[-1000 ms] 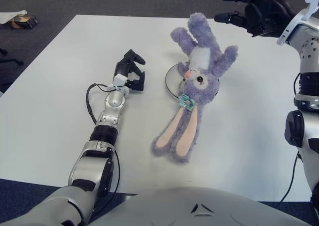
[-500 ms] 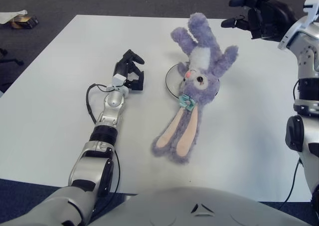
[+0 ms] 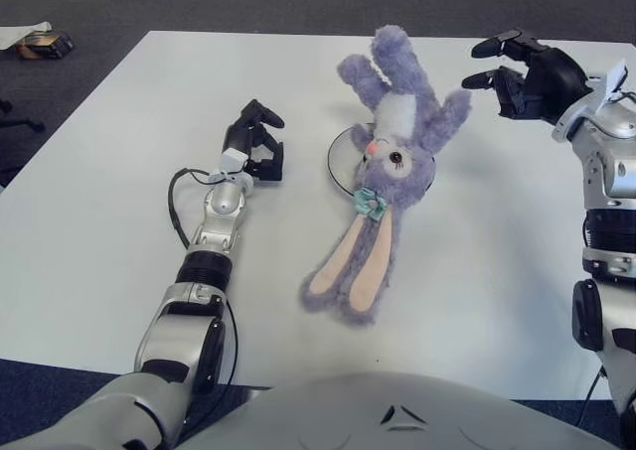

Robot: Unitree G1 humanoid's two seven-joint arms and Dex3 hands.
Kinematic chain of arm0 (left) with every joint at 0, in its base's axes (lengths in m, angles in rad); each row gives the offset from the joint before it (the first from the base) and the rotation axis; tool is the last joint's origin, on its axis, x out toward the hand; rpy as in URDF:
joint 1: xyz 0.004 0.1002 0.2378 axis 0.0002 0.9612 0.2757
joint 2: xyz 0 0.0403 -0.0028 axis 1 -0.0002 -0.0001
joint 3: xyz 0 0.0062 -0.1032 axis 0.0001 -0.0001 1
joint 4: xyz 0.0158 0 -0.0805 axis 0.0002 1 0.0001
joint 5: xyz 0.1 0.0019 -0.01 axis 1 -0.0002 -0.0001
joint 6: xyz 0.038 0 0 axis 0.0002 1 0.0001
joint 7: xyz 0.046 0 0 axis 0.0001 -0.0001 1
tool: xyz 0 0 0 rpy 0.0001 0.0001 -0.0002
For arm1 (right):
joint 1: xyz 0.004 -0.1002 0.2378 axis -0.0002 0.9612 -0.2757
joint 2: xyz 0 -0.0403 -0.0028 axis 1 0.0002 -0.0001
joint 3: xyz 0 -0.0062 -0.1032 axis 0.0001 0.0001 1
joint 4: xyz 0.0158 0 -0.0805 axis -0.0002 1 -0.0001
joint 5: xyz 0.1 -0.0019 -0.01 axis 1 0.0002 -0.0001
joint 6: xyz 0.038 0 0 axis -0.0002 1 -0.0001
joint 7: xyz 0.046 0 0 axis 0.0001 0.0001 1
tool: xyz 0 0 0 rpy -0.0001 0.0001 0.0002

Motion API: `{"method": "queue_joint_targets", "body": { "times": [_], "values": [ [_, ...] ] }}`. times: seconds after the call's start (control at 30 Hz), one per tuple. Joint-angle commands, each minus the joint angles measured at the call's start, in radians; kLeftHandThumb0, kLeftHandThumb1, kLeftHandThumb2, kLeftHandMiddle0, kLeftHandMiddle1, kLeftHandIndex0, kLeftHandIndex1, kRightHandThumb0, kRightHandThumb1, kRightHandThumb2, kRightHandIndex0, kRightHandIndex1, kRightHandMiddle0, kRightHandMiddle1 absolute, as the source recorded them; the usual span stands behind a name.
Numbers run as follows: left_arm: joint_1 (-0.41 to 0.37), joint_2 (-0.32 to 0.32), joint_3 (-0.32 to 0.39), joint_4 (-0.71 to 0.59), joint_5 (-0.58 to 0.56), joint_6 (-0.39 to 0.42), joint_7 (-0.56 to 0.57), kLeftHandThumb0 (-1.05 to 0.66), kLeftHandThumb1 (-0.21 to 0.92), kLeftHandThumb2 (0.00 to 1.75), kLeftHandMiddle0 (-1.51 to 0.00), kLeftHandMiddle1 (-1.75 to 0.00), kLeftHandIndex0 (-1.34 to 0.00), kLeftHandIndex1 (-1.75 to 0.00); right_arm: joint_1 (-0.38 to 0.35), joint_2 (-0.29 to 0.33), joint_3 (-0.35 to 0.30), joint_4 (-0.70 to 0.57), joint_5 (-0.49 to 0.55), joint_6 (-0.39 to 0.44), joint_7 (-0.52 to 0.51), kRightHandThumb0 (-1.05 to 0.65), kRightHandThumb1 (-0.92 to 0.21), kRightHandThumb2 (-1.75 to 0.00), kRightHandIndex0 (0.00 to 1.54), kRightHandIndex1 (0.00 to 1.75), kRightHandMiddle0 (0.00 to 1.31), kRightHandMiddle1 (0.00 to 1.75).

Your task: Put the doll into the plate.

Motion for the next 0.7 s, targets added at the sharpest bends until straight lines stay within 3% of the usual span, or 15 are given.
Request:
{"method": "queue_joint_targets", "body": {
  "times": [0.0,0.03,0.17,0.3,0.4,0.5,0.67],
  "values": [
    [0.089,-0.016,-0.002,0.058,-0.001,0.005,-0.002,-0.01,0.21,1.45,-0.72,-1.75,-0.43,-1.73,0.025,0.019,-0.001,0.000,-0.022,-0.023,-0.037,-0.41,-0.66,-0.95,0.29,1.09,0.09,1.42],
    [0.088,-0.015,-0.002,0.060,-0.001,0.004,-0.003,-0.01,0.21,1.45,-0.72,-1.75,-0.43,-1.73,0.026,0.022,-0.002,0.004,-0.023,-0.022,-0.044,-0.41,-0.66,-0.95,0.29,1.10,0.09,1.43],
    [0.087,-0.011,-0.001,0.061,0.001,0.006,-0.004,-0.01,0.21,1.45,-0.72,-1.75,-0.43,-1.73,0.028,0.031,-0.010,0.032,-0.021,-0.005,-0.066,-0.36,-0.85,-0.63,0.30,1.15,0.17,1.66],
    [0.086,-0.005,0.000,0.063,0.001,0.007,-0.010,-0.01,0.22,1.45,-0.72,-1.75,-0.42,-1.74,0.009,0.034,-0.027,0.124,-0.014,-0.019,-0.077,-0.35,-0.90,-0.54,0.31,1.19,0.20,1.72],
    [0.086,-0.003,0.001,0.065,0.002,0.006,-0.011,-0.01,0.22,1.45,-0.72,-1.75,-0.42,-1.74,-0.026,0.022,-0.037,0.278,-0.016,-0.093,-0.063,-0.35,-0.91,-0.52,0.31,1.20,0.21,1.73],
    [0.086,0.001,0.000,0.071,0.005,-0.002,-0.012,-0.02,0.21,1.46,-0.73,-1.75,-0.43,-1.74,-0.143,0.003,-0.047,0.621,-0.032,-0.222,-0.051,-0.35,-0.88,-0.56,0.35,1.18,0.23,1.73],
    [0.088,0.006,0.003,0.075,-0.007,-0.005,-0.034,-0.02,0.20,1.47,-0.73,-1.75,-0.43,-1.74,-0.165,0.007,-0.055,0.696,-0.009,-0.229,-0.037,-0.35,-0.87,-0.59,0.40,1.16,0.23,1.74]
  ]
}}
